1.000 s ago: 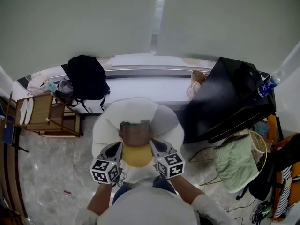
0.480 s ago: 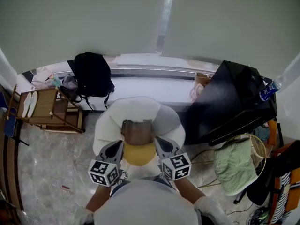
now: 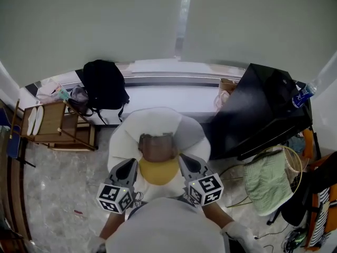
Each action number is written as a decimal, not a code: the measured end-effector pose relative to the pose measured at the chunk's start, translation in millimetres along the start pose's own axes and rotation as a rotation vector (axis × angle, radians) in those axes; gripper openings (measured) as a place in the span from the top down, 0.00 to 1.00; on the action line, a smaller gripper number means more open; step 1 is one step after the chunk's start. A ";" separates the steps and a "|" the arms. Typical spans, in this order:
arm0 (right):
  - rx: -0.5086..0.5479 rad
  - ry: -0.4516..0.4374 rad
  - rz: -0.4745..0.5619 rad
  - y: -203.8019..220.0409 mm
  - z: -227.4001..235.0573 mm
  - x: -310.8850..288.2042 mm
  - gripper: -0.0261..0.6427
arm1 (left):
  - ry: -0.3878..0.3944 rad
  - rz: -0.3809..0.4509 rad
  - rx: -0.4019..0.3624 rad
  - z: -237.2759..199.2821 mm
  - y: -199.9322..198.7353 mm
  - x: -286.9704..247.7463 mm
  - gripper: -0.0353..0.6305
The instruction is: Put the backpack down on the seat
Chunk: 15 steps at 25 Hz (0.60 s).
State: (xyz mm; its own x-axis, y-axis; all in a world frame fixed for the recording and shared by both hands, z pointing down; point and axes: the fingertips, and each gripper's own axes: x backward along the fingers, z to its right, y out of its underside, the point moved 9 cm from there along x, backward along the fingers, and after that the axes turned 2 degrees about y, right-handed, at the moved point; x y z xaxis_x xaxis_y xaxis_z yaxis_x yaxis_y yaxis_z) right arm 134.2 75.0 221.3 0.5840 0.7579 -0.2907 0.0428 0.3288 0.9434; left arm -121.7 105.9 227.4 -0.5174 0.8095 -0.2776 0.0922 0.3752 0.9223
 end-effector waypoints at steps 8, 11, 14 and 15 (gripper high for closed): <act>0.022 0.010 0.032 -9.8 -1.1 -0.2 0.92 | 0.001 0.022 0.002 1.8 -5.1 5.0 0.89; 0.020 0.006 0.036 -11.1 -0.1 0.0 0.92 | 0.004 0.028 0.003 3.1 -7.3 2.4 0.89; 0.014 0.009 0.035 -9.9 1.1 0.8 0.92 | 0.008 0.027 0.018 3.4 -5.5 0.6 0.89; 0.013 0.011 0.035 -9.2 1.2 0.9 0.92 | 0.010 0.026 0.022 3.2 -4.6 0.5 0.89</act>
State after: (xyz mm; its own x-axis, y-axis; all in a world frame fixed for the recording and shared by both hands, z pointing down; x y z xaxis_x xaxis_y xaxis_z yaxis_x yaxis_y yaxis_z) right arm 135.3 72.0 212.5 0.5760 0.7752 -0.2593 0.0330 0.2949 0.9550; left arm -119.6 106.1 222.2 -0.5229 0.8147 -0.2507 0.1247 0.3640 0.9230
